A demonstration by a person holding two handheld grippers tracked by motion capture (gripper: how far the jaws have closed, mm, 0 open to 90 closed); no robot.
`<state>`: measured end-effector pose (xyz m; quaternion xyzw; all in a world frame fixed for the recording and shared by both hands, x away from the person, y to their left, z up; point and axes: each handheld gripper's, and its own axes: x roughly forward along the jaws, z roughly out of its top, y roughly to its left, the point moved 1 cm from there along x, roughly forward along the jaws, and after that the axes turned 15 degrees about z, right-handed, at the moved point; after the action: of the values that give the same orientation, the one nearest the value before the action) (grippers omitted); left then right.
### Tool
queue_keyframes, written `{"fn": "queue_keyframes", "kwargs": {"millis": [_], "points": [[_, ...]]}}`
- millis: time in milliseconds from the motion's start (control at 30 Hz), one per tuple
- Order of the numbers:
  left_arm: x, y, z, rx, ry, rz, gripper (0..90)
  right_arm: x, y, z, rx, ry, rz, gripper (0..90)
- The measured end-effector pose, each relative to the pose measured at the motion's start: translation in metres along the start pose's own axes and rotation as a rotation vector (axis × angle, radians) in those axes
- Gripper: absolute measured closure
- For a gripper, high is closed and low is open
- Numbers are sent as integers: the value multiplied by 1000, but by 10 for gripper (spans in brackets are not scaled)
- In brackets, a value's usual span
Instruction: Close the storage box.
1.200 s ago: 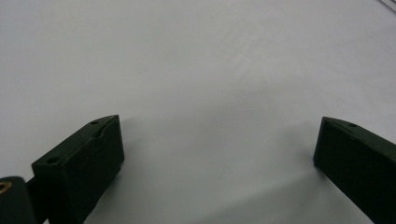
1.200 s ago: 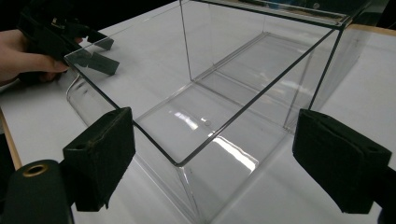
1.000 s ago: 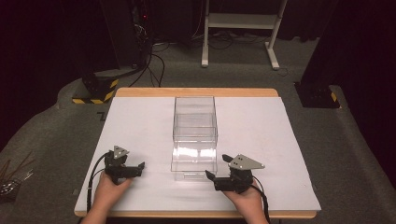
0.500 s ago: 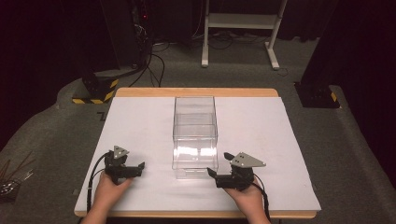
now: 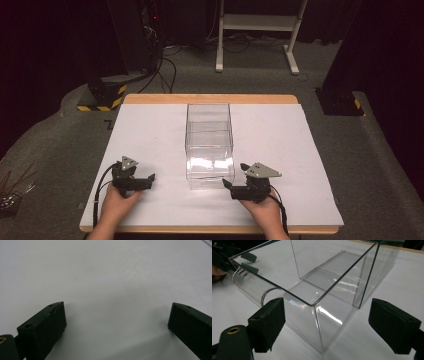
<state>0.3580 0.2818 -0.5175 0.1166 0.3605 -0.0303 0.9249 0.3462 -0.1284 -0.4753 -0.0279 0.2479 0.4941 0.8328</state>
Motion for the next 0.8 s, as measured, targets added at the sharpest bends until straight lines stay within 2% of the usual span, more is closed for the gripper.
{"fn": "queue_keyframes", "kwargs": {"millis": [800], "points": [[0,0,0,4,2,0,19,16,-6,4,-24,-5,-67,134]]}}
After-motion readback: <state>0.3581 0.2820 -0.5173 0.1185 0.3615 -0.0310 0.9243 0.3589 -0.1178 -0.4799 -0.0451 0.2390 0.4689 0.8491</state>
